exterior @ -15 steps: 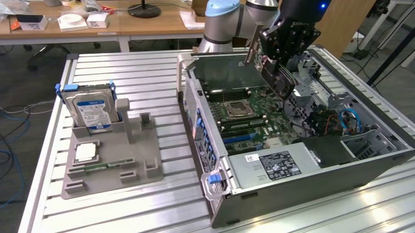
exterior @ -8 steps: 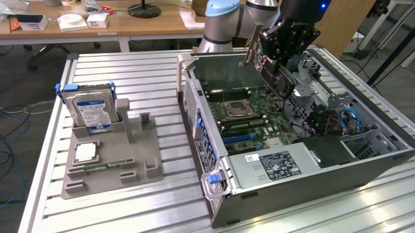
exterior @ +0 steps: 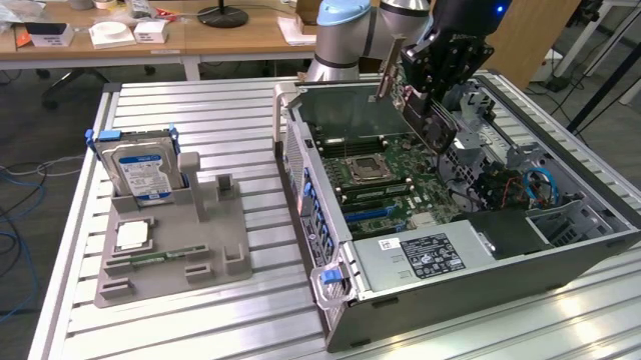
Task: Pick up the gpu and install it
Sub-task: 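Insert the gpu into the slot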
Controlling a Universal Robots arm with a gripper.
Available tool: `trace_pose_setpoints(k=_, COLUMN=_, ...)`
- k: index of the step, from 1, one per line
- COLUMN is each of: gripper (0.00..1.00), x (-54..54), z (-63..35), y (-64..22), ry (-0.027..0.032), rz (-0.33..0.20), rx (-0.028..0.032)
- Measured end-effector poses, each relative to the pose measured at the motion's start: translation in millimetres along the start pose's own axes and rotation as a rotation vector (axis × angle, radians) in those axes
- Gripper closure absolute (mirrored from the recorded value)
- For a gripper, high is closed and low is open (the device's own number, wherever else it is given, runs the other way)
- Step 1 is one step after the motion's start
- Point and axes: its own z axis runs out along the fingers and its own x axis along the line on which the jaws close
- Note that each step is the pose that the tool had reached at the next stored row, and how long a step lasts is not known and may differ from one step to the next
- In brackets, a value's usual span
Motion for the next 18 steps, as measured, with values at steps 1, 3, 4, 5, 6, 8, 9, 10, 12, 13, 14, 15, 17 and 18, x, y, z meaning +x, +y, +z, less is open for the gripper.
trace_pose_setpoints(k=1, gripper=0.74, x=0.0, z=0.0, y=0.0, ry=0.0002, rz=-0.003, rx=0.0)
trace_pose_setpoints(k=3, gripper=0.74, x=0.0, z=0.0, y=0.0, ry=0.0004, rz=-0.008, rx=-0.0001)
trace_pose_setpoints(k=4, gripper=0.74, x=0.0, z=0.0, y=0.0, ry=0.0006, rz=-0.01, rx=0.0)
trace_pose_setpoints(k=5, gripper=0.74, x=0.0, z=0.0, y=0.0, ry=0.0007, rz=-0.013, rx=-0.0001)
trace_pose_setpoints(k=6, gripper=0.74, x=0.0, z=0.0, y=0.0, ry=0.0008, rz=-0.015, rx=0.0)
trace_pose_setpoints(k=8, gripper=0.74, x=0.0, z=0.0, y=0.0, ry=0.0011, rz=-0.02, rx=0.0)
trace_pose_setpoints(k=9, gripper=0.74, x=0.0, z=0.0, y=0.0, ry=0.0012, rz=-0.023, rx=-0.0001)
trace_pose_setpoints(k=10, gripper=0.74, x=0.0, z=0.0, y=0.0, ry=0.0014, rz=-0.025, rx=-0.0001)
trace_pose_setpoints(k=12, gripper=0.74, x=0.0, z=0.0, y=0.0, ry=0.0017, rz=-0.03, rx=-0.0002)
trace_pose_setpoints(k=13, gripper=0.74, x=0.0, z=0.0, y=0.0, ry=0.0017, rz=-0.033, rx=-0.0002)
trace_pose_setpoints(k=14, gripper=0.74, x=0.0, z=0.0, y=0.0, ry=0.0019, rz=-0.035, rx=-0.0002)
trace_pose_setpoints(k=15, gripper=0.74, x=0.0, z=0.0, y=0.0, ry=0.002, rz=-0.037, rx=-0.0002)
trace_pose_setpoints(k=17, gripper=0.74, x=0.0, z=0.0, y=0.0, ry=0.0023, rz=-0.042, rx=-0.0002)
trace_pose_setpoints(k=18, gripper=0.74, x=0.0, z=0.0, y=0.0, ry=0.0024, rz=-0.044, rx=-0.0002)
